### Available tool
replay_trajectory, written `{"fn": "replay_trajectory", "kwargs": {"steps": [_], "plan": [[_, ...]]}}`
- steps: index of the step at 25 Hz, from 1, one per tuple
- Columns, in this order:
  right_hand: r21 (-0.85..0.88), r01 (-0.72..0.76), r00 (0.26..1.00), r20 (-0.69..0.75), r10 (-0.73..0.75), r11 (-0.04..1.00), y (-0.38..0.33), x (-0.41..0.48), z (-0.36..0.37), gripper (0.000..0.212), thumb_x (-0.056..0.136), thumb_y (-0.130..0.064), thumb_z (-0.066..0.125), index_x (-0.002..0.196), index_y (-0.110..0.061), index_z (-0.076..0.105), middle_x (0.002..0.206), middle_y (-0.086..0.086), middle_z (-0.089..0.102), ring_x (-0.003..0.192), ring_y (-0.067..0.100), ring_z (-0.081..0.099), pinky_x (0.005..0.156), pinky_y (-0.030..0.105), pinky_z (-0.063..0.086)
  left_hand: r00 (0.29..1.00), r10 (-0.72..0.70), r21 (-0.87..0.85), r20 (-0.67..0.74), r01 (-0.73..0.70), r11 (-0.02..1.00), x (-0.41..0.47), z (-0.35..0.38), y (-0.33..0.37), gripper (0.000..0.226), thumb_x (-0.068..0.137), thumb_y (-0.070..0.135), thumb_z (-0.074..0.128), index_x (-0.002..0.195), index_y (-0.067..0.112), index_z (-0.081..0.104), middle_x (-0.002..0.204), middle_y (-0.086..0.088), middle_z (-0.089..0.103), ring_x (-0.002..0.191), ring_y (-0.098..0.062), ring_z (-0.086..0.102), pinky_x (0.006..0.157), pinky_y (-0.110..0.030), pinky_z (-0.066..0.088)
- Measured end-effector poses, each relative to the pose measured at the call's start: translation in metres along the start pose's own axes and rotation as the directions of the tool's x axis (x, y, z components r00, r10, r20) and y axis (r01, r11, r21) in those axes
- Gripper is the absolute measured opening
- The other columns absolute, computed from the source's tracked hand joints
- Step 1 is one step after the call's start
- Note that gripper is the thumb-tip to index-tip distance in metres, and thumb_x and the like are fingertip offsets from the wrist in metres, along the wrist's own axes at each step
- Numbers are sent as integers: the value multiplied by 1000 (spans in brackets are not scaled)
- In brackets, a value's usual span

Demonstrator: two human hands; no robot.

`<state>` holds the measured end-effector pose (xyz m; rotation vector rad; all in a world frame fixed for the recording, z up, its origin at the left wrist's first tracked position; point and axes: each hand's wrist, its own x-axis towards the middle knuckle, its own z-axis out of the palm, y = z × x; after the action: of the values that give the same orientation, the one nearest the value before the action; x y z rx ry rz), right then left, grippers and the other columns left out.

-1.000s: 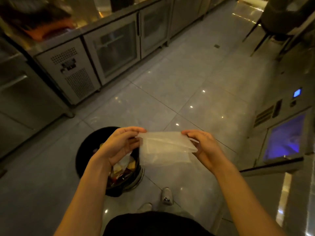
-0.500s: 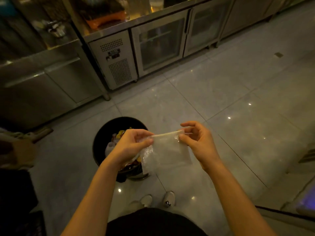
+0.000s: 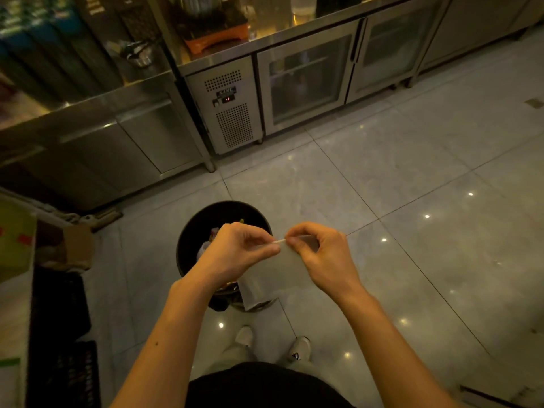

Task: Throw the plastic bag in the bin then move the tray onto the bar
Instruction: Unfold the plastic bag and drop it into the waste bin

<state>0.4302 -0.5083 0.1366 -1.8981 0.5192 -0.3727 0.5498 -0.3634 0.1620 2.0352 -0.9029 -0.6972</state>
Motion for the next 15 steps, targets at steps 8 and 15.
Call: {"fn": "replay_trajectory", "kwargs": {"steps": [8, 15], "plan": [[19, -64, 991, -115, 66, 998, 5, 13, 3, 10, 84, -15, 70, 78, -24, 72, 78, -13, 71, 77, 3, 65, 71, 20, 50, 999, -36, -76, -5, 36, 996, 6, -19, -26, 9, 78, 27, 76, 85, 22, 77, 81, 2, 75, 81, -9, 71, 75, -27, 57], [106, -140, 956, -245, 162, 984, -20, 44, 38, 11, 83, -16, 71, 79, -26, 72, 76, -11, 71, 72, 0, 63, 68, 21, 49, 996, -86, -312, -28, 73, 947, 16, -69, -63, 17, 76, 18, 79, 90, 10, 73, 82, -7, 77, 78, -20, 74, 71, -31, 60]]}}
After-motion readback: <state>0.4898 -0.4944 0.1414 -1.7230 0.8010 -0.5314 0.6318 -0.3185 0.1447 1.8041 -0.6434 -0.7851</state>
